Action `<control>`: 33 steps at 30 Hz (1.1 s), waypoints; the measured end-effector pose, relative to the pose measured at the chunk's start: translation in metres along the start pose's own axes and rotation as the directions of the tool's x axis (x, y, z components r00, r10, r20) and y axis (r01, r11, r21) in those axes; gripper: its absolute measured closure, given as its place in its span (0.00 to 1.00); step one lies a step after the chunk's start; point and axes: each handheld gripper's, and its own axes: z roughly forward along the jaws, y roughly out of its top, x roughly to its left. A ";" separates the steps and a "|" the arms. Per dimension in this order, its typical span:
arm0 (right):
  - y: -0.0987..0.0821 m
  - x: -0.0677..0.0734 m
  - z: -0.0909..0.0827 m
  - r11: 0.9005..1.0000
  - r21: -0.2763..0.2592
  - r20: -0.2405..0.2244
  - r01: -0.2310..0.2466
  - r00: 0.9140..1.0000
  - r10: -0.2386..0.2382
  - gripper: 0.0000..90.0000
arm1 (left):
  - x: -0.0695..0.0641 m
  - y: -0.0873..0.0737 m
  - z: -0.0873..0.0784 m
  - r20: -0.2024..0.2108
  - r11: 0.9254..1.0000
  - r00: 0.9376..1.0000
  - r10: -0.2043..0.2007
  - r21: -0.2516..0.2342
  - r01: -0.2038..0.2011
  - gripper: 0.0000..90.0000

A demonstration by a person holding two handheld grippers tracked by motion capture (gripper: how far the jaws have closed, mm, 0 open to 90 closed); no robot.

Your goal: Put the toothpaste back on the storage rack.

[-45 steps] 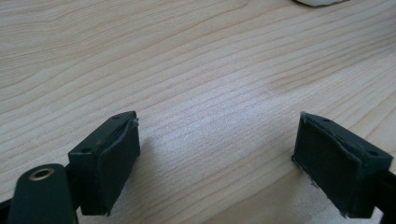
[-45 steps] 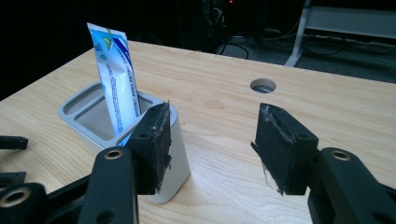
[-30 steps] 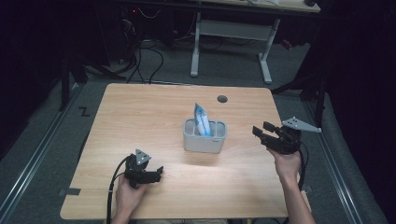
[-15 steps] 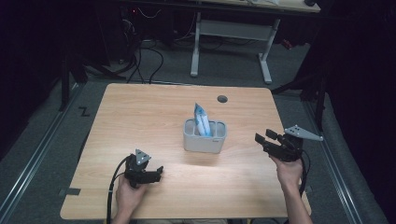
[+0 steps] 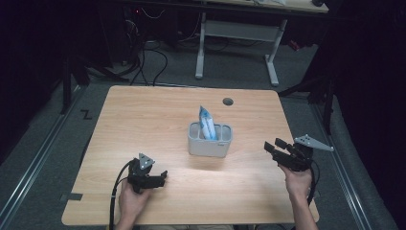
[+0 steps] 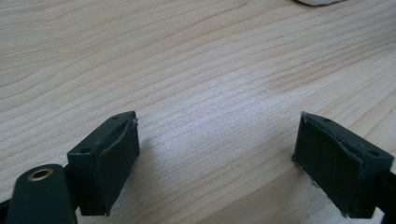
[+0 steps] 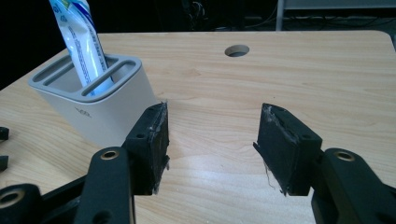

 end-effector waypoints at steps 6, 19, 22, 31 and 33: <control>-0.005 -0.001 -0.001 1.000 0.006 0.009 -0.004 1.000 0.004 0.48 | 0.000 0.000 0.000 -0.002 1.000 1.000 -0.001 -0.002 0.001 0.16; -0.019 -0.001 0.003 0.999 0.036 0.017 -0.010 1.000 0.009 0.49 | 0.000 0.000 0.000 -0.003 1.000 1.000 -0.003 -0.002 0.003 0.16; -0.024 -0.002 0.005 0.999 0.045 0.013 -0.021 1.000 0.021 0.49 | 0.000 0.000 0.000 -0.003 1.000 1.000 -0.003 -0.003 0.003 0.16; -0.036 -0.002 0.009 0.997 0.073 0.017 -0.024 1.000 0.023 0.49 | 0.000 0.000 0.000 -0.003 1.000 1.000 -0.003 -0.003 0.003 0.16; -0.037 -0.002 0.011 0.997 0.079 0.021 -0.017 1.000 0.016 0.49 | 0.000 0.000 0.000 -0.003 1.000 1.000 -0.003 -0.003 0.003 0.16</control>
